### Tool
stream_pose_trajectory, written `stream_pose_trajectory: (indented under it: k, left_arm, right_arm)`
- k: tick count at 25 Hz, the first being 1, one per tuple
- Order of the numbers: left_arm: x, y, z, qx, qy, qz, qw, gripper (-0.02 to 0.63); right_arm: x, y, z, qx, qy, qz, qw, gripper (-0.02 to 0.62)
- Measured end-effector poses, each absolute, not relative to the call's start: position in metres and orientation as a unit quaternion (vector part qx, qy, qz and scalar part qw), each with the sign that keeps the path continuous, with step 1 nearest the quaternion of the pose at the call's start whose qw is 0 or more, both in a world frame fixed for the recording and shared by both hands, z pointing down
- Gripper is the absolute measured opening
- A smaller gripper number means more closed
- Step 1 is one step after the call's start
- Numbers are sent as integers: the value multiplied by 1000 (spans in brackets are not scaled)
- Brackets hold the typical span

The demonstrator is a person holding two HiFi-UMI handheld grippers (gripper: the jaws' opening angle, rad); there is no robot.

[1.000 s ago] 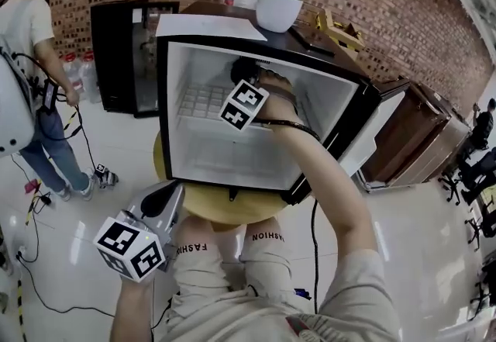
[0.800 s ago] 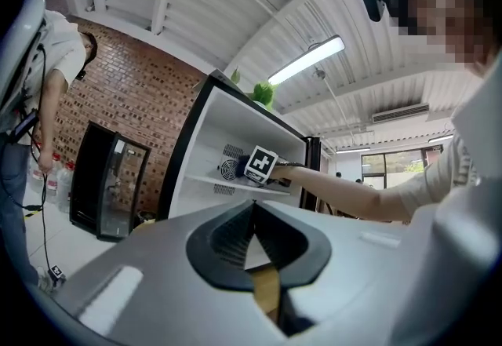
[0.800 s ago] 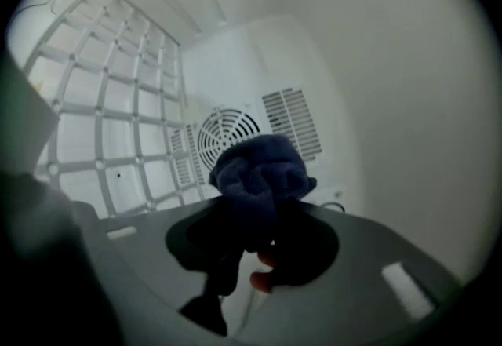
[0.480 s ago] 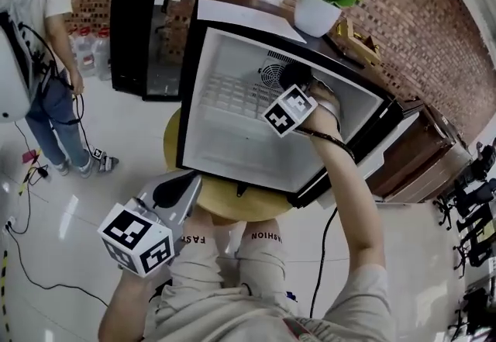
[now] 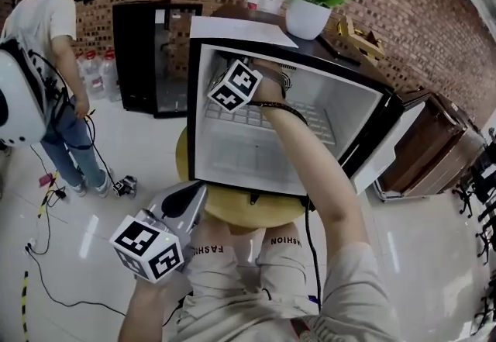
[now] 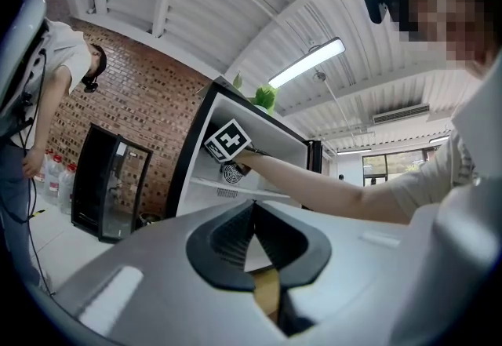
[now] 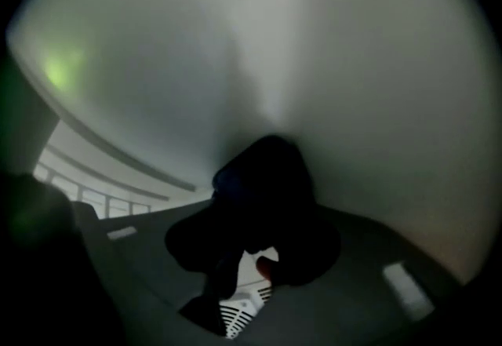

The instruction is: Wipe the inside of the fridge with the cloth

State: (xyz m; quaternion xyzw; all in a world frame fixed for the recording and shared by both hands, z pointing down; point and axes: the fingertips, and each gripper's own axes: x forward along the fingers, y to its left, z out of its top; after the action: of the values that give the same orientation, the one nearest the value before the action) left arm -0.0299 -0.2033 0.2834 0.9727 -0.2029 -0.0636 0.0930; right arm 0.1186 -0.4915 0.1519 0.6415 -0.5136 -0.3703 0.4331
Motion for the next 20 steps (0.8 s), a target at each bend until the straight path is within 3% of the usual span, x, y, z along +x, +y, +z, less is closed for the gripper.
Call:
stream_pose_trajectory:
  k: [8,10,16,20]
  left_arm:
    - [-34,-204,276,972,-196,-75,103,2]
    - [-33,-205,278,972,-196,-74,103,2]
    - [-30,-209,290,973,-197,-58,106,2]
    - [-28,-207,289,972,-200,-59,109,2]
  right_arm:
    - [35,-357,152,548,-629,-437,336,129]
    - [58,-369,153,570,-606,-427,353,129]
    - [124,-480,180,600,-503,-387,488,130]
    - [110,-497,189,561,-542,-378,498,132]
